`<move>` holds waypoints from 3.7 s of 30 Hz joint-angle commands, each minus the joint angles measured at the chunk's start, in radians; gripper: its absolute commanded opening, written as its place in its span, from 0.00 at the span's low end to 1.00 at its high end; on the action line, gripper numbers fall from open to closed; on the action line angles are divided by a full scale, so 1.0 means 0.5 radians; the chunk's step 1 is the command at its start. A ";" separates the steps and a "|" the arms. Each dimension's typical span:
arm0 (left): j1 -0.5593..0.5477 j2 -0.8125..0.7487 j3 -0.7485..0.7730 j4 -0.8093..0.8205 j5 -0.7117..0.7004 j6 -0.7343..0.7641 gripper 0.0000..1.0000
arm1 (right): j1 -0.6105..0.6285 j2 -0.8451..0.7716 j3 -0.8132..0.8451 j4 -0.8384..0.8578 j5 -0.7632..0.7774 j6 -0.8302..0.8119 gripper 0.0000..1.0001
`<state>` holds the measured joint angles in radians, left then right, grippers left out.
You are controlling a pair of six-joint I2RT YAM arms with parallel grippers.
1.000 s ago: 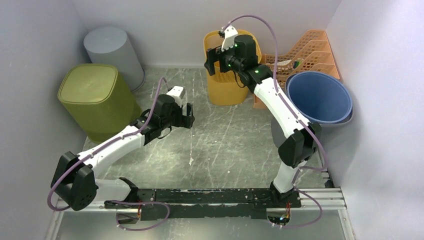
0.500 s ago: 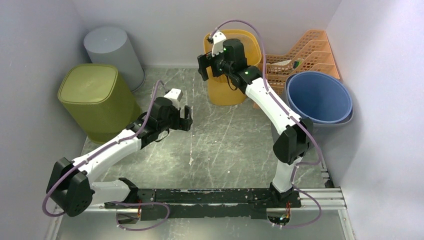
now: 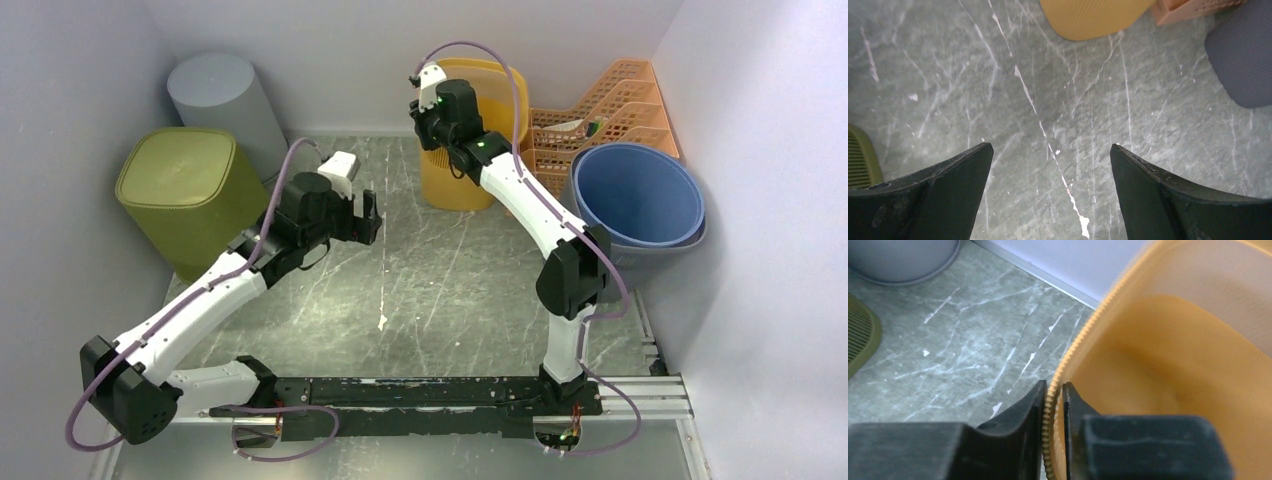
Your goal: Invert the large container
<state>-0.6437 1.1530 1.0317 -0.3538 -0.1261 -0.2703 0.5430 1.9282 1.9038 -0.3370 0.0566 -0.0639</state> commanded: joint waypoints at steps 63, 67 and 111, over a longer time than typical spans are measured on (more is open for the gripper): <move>-0.015 -0.291 1.084 -0.513 -0.226 0.252 0.99 | -0.381 0.538 -1.319 3.234 -1.026 2.344 0.00; -0.015 -0.263 1.081 -0.532 -0.273 0.269 0.99 | -0.374 0.813 -1.178 3.773 -1.012 2.717 0.00; -0.016 -0.106 1.171 -0.599 -0.363 0.308 0.99 | -0.621 1.159 -1.053 4.314 -0.915 3.188 0.00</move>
<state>-0.6453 1.0939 1.6272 -0.6708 -0.3065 -0.1196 0.2665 2.4714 1.4513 1.5368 -0.3702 1.5757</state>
